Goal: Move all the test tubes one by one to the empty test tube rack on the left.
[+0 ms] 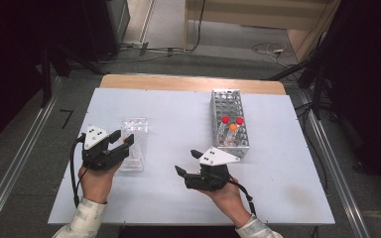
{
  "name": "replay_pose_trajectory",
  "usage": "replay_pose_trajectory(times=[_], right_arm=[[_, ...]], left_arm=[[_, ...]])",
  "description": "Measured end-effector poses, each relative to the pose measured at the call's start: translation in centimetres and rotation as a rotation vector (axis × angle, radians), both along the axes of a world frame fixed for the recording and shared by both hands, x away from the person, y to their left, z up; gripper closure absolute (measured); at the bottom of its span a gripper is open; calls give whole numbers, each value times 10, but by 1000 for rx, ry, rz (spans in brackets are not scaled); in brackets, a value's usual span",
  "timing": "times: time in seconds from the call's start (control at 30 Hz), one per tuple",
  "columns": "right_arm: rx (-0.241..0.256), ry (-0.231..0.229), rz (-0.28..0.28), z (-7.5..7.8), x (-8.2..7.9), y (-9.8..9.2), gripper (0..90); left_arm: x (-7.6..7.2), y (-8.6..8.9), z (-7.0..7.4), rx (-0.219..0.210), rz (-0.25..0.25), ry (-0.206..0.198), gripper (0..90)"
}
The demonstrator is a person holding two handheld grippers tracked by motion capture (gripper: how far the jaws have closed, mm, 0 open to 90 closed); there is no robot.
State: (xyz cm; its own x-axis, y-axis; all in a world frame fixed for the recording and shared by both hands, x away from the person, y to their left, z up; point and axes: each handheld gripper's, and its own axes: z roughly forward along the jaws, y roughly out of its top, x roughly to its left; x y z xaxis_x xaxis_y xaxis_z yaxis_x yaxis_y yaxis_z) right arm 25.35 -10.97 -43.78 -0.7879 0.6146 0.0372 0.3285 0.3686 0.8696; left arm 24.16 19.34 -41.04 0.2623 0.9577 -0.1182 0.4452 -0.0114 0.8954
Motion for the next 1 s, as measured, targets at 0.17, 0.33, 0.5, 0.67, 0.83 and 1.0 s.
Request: replay_pose_trajectory(times=[0.17, 0.33, 0.5, 0.67, 0.83, 1.0], right_arm=[[5, -16, -48, 4, 7, -14, 279], [-7, -31, -116, 6, 15, -30, 278], [-10, -39, -187, 8, 24, -51, 278], [0, -44, -255, 11, 32, -71, 278], [3, -38, -325, 9, 43, -85, 281], [-5, -29, -376, 3, 53, -91, 300]], left_arm=[[0, 1, 3, -49, -19, 13, 381], [-2, -1, 5, -49, -18, 12, 281], [-2, -3, 5, -47, -20, 15, 246], [-4, -4, 6, -38, -10, -1, 228], [-5, -5, 7, -35, -9, -4, 223], [-4, -7, 7, -32, -10, -6, 223]])
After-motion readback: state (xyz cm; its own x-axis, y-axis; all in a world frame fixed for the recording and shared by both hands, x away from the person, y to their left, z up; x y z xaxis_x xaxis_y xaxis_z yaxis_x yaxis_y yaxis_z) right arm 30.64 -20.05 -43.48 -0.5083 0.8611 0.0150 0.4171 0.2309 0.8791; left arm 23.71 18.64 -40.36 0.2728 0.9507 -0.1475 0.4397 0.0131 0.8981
